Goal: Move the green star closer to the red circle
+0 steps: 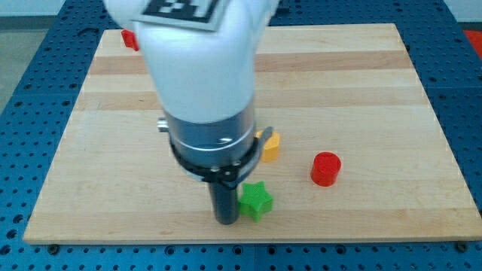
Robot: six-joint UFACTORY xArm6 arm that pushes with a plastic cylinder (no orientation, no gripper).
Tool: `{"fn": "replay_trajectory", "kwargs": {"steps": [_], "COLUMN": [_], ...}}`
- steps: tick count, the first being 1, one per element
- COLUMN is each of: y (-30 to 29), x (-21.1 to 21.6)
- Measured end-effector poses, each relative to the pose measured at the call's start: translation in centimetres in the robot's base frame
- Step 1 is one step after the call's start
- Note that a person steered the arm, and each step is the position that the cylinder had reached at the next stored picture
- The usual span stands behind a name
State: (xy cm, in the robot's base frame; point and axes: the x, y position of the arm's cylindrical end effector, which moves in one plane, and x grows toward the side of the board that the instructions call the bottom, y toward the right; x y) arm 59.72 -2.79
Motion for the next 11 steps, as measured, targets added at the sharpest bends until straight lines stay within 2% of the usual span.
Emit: {"fn": "replay_trajectory", "kwargs": {"steps": [1,2,3,6,8,11], "y": [-0.6,-3.7,-4.2,1.9,-0.1,-0.1], "x": [0.0,-0.6,-3.0,-3.8,-4.0,-3.8]}}
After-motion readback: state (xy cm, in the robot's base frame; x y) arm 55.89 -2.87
